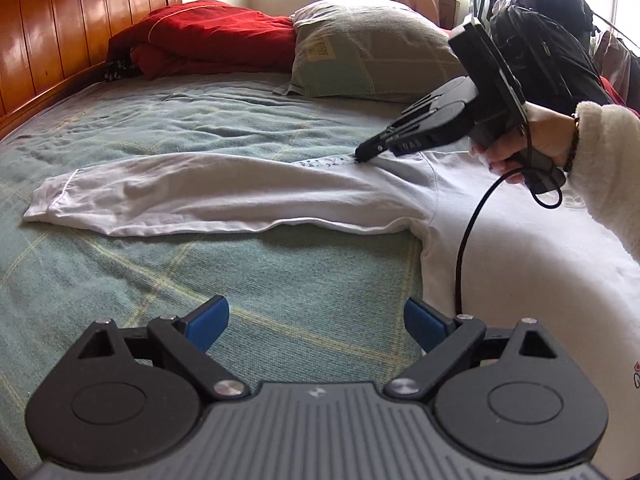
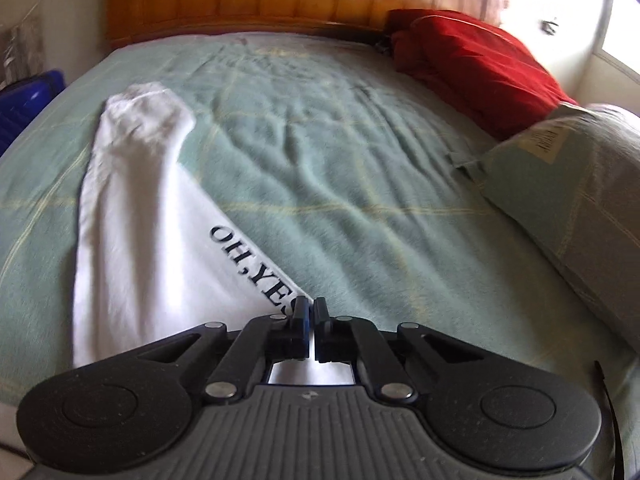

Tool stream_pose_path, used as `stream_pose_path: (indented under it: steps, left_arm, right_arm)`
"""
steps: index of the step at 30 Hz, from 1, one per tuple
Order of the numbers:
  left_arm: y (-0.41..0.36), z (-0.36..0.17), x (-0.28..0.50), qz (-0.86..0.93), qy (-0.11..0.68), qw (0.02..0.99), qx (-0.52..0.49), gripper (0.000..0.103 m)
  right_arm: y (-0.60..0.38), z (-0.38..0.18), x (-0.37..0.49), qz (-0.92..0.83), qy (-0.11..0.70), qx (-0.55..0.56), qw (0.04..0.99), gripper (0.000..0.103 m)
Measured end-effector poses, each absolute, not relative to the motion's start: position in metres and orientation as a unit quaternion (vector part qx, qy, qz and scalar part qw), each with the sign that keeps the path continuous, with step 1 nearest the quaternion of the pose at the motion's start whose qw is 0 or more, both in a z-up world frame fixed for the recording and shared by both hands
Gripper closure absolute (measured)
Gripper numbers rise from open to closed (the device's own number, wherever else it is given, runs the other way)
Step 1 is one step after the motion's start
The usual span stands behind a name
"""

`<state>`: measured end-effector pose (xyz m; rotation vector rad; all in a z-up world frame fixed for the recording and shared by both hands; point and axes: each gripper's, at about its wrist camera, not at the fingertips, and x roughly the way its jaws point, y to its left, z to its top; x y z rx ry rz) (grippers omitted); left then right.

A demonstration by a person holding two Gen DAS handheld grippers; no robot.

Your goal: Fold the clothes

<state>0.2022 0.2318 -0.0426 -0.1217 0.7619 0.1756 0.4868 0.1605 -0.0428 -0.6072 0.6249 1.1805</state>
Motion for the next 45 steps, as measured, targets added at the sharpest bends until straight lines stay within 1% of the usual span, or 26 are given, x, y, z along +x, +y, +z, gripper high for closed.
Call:
stream_pose_path:
  steps: [2, 5, 7, 9, 12, 13, 15, 17, 18, 19, 20, 21, 22, 23, 27, 29, 33, 35, 36, 37, 39, 40, 41, 44, 45]
  left_arm:
    - [0.232, -0.041, 0.201, 0.087, 0.37, 0.923, -0.059, 0.009]
    - [0.235, -0.039, 0.199, 0.086, 0.366, 0.925, -0.063, 0.009]
    - [0.237, -0.039, 0.198, 0.088, 0.365, 0.925, -0.065, 0.009]
    - [0.239, -0.04, 0.198, 0.093, 0.367, 0.923, -0.067, 0.009]
    - [0.24, -0.041, 0.196, 0.093, 0.368, 0.923, -0.071, 0.009]
    - [0.24, -0.041, 0.195, 0.092, 0.368, 0.923, -0.072, 0.009]
    - [0.24, -0.042, 0.193, 0.091, 0.367, 0.923, -0.071, 0.009]
    - [0.242, -0.043, 0.192, 0.093, 0.369, 0.922, -0.073, 0.009]
    - [0.243, -0.044, 0.191, 0.094, 0.369, 0.922, -0.074, 0.009]
    - [0.245, -0.045, 0.191, 0.096, 0.37, 0.921, -0.075, 0.009]
    - [0.246, -0.046, 0.19, 0.097, 0.371, 0.92, -0.076, 0.009]
    - [0.247, -0.047, 0.19, 0.099, 0.372, 0.92, -0.077, 0.009]
    - [0.248, -0.048, 0.19, 0.101, 0.373, 0.919, -0.078, 0.009]
    - [0.249, -0.049, 0.19, 0.102, 0.373, 0.919, -0.079, 0.009]
    - [0.251, -0.049, 0.188, 0.104, 0.372, 0.919, -0.081, 0.009]
    - [0.252, -0.049, 0.187, 0.102, 0.371, 0.919, -0.083, 0.009]
    - [0.254, -0.048, 0.185, 0.096, 0.368, 0.921, -0.088, 0.009]
    - [0.259, -0.048, 0.186, 0.093, 0.369, 0.92, -0.092, 0.009]
    - [0.262, -0.047, 0.187, 0.093, 0.368, 0.92, -0.093, 0.009]
    - [0.268, -0.047, 0.187, 0.091, 0.367, 0.921, -0.096, 0.009]
    - [0.281, -0.046, 0.189, 0.087, 0.363, 0.922, -0.105, 0.009]
    - [0.293, -0.047, 0.191, 0.088, 0.358, 0.922, -0.121, 0.009]
    - [0.305, -0.048, 0.193, 0.089, 0.354, 0.92, -0.14, 0.009]
    - [0.352, -0.058, 0.199, 0.103, 0.341, 0.909, -0.216, 0.01]
    - [0.369, -0.063, 0.201, 0.108, 0.336, 0.904, -0.243, 0.011]
  right_arm:
    - [0.163, -0.042, 0.496, 0.494, 0.278, -0.281, 0.774, 0.101]
    - [0.157, -0.039, 0.512, 0.491, 0.309, -0.234, 0.78, 0.101]
    - [0.158, -0.033, 0.508, 0.519, 0.312, -0.217, 0.765, 0.1]
    - [0.162, -0.028, 0.501, 0.549, 0.313, -0.21, 0.746, 0.096]
    - [0.182, -0.028, 0.488, 0.576, 0.303, -0.227, 0.725, 0.082]
    - [0.188, -0.03, 0.486, 0.581, 0.302, -0.232, 0.719, 0.076]
    - [0.2, -0.034, 0.482, 0.59, 0.301, -0.244, 0.708, 0.067]
    - [0.212, -0.039, 0.479, 0.6, 0.3, -0.255, 0.697, 0.05]
    - [0.218, -0.041, 0.477, 0.604, 0.299, -0.26, 0.691, 0.049]
    - [0.22, -0.044, 0.476, 0.605, 0.302, -0.263, 0.688, 0.049]
    - [0.222, -0.046, 0.476, 0.606, 0.306, -0.265, 0.685, 0.052]
    - [0.221, -0.046, 0.473, 0.615, 0.305, -0.265, 0.678, 0.058]
    - [0.22, -0.046, 0.47, 0.623, 0.303, -0.265, 0.67, 0.088]
    - [0.219, -0.046, 0.465, 0.624, 0.295, -0.275, 0.67, 0.099]
    - [0.218, -0.04, 0.459, 0.599, 0.266, -0.283, 0.7, 0.099]
    - [0.219, -0.038, 0.477, 0.562, 0.279, -0.256, 0.735, 0.099]
    - [0.216, -0.039, 0.485, 0.554, 0.297, -0.232, 0.742, 0.097]
    - [0.212, -0.035, 0.486, 0.552, 0.302, -0.219, 0.745, 0.086]
    - [0.208, -0.031, 0.485, 0.553, 0.303, -0.212, 0.747, 0.084]
    - [0.204, -0.027, 0.483, 0.553, 0.304, -0.206, 0.748, 0.079]
    - [0.197, -0.018, 0.481, 0.553, 0.305, -0.192, 0.751, 0.075]
    - [0.193, -0.014, 0.479, 0.553, 0.306, -0.186, 0.753, 0.071]
    - [0.189, -0.009, 0.478, 0.553, 0.307, -0.179, 0.754, 0.067]
    - [0.173, 0.0, 0.469, 0.558, 0.31, -0.164, 0.752, 0.062]
    - [0.167, 0.001, 0.464, 0.56, 0.311, -0.161, 0.751, 0.062]
